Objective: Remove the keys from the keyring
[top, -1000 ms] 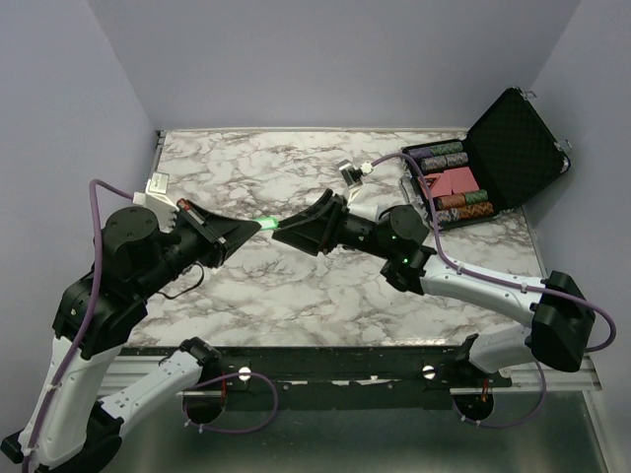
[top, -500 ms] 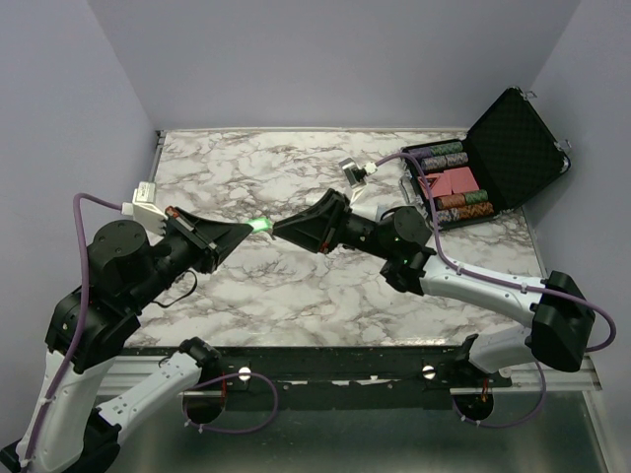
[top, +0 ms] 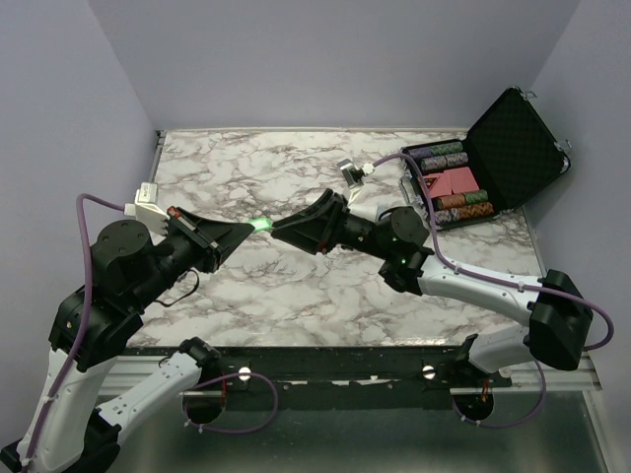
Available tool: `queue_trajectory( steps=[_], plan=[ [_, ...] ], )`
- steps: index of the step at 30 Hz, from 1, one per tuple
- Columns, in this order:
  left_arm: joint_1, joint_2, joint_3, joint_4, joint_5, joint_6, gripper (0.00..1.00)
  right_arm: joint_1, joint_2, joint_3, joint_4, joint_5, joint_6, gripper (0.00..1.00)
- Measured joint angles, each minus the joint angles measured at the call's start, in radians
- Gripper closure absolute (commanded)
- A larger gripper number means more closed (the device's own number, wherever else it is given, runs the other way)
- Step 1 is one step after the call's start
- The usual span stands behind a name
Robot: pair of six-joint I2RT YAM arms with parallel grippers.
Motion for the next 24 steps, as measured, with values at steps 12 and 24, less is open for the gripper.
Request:
queue_trajectory(
  steps=[12, 24],
  plan=[
    [0.000, -0.002, -0.011, 0.016, 0.000, -0.008, 1.00, 0.006, 0.018, 0.006, -0.006, 0.002, -0.006, 0.60],
    [0.000, -0.006, -0.026, 0.028, 0.000, -0.012, 1.00, 0.006, 0.019, 0.009, -0.008, 0.006, -0.008, 0.74]
  ],
)
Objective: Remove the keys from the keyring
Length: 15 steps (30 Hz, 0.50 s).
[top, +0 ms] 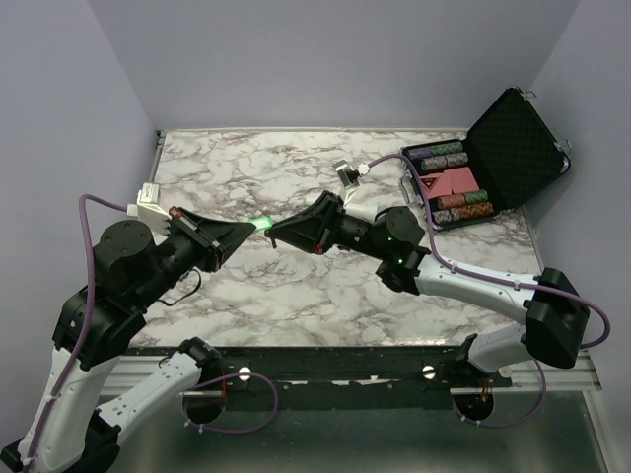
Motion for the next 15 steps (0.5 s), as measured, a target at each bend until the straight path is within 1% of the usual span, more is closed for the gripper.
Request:
queue_trajectory(
  steps=[4, 11, 13, 15],
  plan=[
    [0.000, -0.002, -0.001, 0.000, 0.000, 0.000, 1.00, 0.000, 0.000, 0.000, -0.002, 0.002, 0.000, 0.82],
    [0.000, -0.002, -0.004, 0.000, -0.006, 0.000, 1.00, 0.005, 0.000, 0.008, -0.008, 0.003, -0.001, 0.99],
    [0.000, -0.004, -0.005, 0.000, -0.009, 0.000, 1.00, 0.005, 0.000, 0.013, -0.014, 0.003, -0.003, 0.99],
    [0.000, -0.006, -0.005, 0.000, -0.013, 0.000, 0.89, 0.006, 0.000, 0.013, -0.021, 0.003, -0.005, 0.99]
  ],
)
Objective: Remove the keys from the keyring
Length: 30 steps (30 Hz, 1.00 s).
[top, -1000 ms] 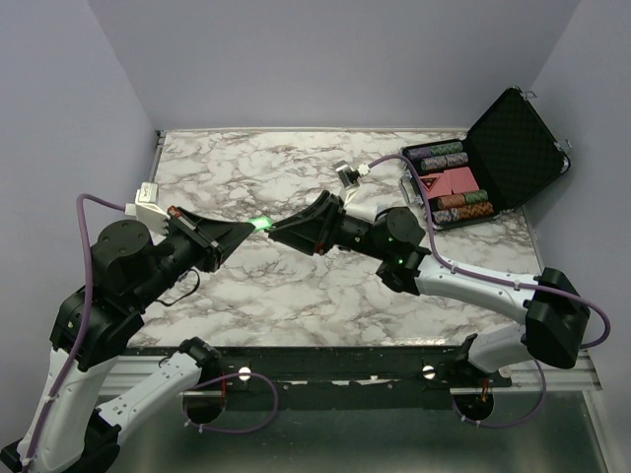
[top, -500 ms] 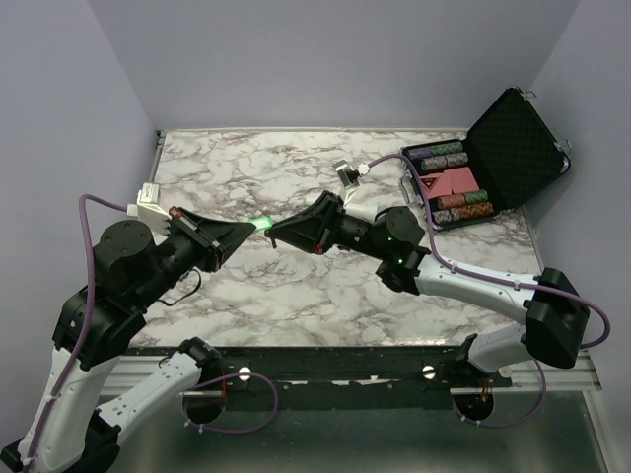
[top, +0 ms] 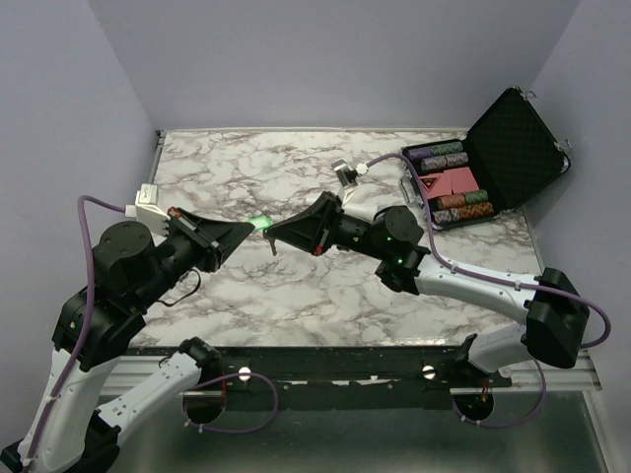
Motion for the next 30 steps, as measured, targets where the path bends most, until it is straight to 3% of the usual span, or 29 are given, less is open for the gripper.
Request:
queue_trajectory(
  steps=[5, 9, 19, 24, 30],
  plan=[
    [0.000, -0.003, -0.001, -0.002, -0.003, 0.024, 0.43, 0.000, -0.001, 0.012, -0.051, -0.002, -0.020, 0.99],
    [0.000, -0.019, -0.001, -0.008, -0.004, 0.072, 0.23, 0.000, -0.020, 0.045, -0.210, -0.017, -0.084, 0.99],
    [0.000, -0.082, 0.032, -0.012, 0.059, 0.457, 0.27, 0.000, -0.156, 0.204, -0.751, -0.154, -0.317, 0.99],
    [-0.002, -0.092, 0.020, 0.014, 0.254, 0.635, 0.33, 0.000, -0.180, 0.233, -0.896, -0.285, -0.354, 0.99],
    [-0.003, -0.125, -0.081, 0.127, 0.500, 0.700, 0.38, 0.000, -0.213, 0.217, -0.953, -0.396, -0.352, 0.99]
  ],
)
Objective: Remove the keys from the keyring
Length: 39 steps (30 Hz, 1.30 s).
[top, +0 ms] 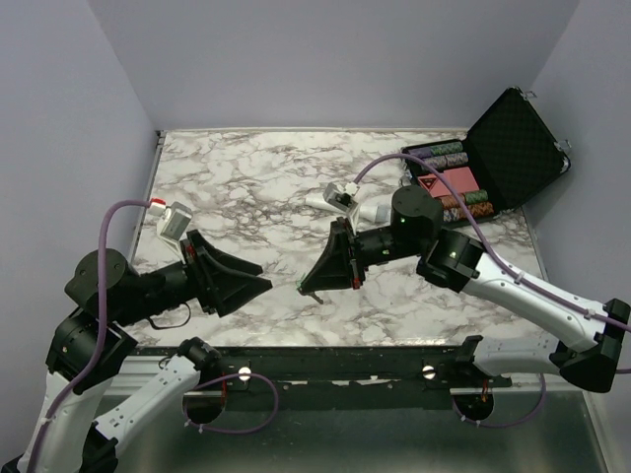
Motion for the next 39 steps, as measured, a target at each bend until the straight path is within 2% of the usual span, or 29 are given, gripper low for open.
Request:
queue_trajectory(
  steps=[6, 13, 18, 22, 27, 30, 33, 39],
  plan=[
    [0.000, -0.014, -0.056, 0.127, 0.183, -0.003, 0.45, 0.000, -0.071, -0.031, 0.039, -0.076, 0.040, 0.99],
    [0.000, -0.016, -0.110, 0.246, 0.260, -0.042, 0.50, 0.000, -0.082, -0.032, 0.065, -0.108, 0.054, 0.99],
    [0.000, -0.030, -0.209, 0.338, 0.261, -0.100, 0.54, 0.001, -0.063, -0.032, 0.052, -0.110, 0.049, 0.99],
    [0.000, -0.025, -0.217, 0.342, 0.252, -0.107, 0.61, 0.001, -0.053, -0.032, 0.041, -0.109, 0.038, 0.99],
    [-0.002, -0.017, -0.201, 0.347, 0.192, -0.120, 0.61, 0.004, -0.051, -0.032, 0.038, -0.098, 0.011, 0.99],
    [-0.002, -0.059, -0.262, 0.388, 0.138, -0.163, 0.62, 0.005, -0.034, -0.029, 0.038, -0.098, -0.003, 0.99],
    [-0.002, -0.083, -0.296, 0.396, 0.107, -0.186, 0.67, 0.005, -0.011, -0.030, 0.039, -0.099, -0.008, 0.99],
    [-0.002, -0.089, -0.308, 0.426, 0.085, -0.195, 0.67, 0.005, -0.008, -0.045, 0.056, -0.099, -0.009, 0.99]
  ],
)
